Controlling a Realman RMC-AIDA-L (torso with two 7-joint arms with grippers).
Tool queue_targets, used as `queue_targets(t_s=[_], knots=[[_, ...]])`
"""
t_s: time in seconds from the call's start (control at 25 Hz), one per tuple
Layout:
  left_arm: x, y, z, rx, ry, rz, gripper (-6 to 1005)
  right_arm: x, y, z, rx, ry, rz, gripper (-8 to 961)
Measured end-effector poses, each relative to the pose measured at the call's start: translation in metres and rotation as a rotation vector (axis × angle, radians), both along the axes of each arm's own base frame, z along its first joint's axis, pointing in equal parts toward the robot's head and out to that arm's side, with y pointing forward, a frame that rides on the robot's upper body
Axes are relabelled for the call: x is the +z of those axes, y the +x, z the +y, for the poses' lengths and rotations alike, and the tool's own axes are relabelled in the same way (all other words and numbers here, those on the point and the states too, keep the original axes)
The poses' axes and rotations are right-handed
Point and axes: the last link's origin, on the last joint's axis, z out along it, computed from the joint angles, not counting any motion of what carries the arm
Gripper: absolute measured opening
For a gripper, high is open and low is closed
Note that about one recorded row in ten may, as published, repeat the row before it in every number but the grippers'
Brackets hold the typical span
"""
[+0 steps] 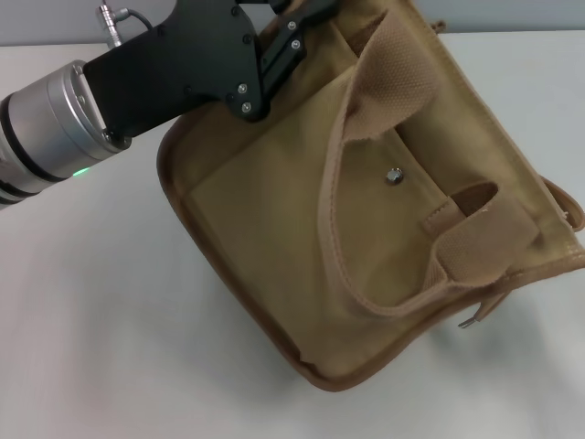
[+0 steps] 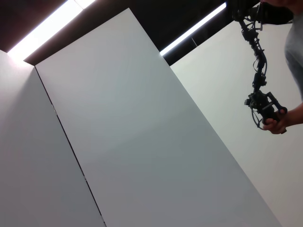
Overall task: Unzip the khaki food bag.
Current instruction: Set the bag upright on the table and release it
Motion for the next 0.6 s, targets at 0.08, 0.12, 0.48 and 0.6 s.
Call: queue_targets(t_s=[0.08, 0.12, 0.48, 0.6], knots=[[0.0, 0.0, 0.0, 0.0, 0.0, 0.0, 197, -0.006, 0.001, 0.009, -0.017, -0.035, -0.028, 586], [0.0, 0.0, -0.001, 0.0, -0.001, -0.001, 197, -0.009, 0.0, 0.013, -0.017, -0.047, -0.037, 630], [0.0, -0.004, -0.003, 0.004, -0.003, -0.003, 199, -0.017, -0.013, 0.035, 0.0, -0.153, -0.029, 684], [0.0, -0.005, -0.004, 0.006, -0.004, -0.004, 200, -0.021, -0.017, 0.043, -0.006, -0.208, -0.041, 408]])
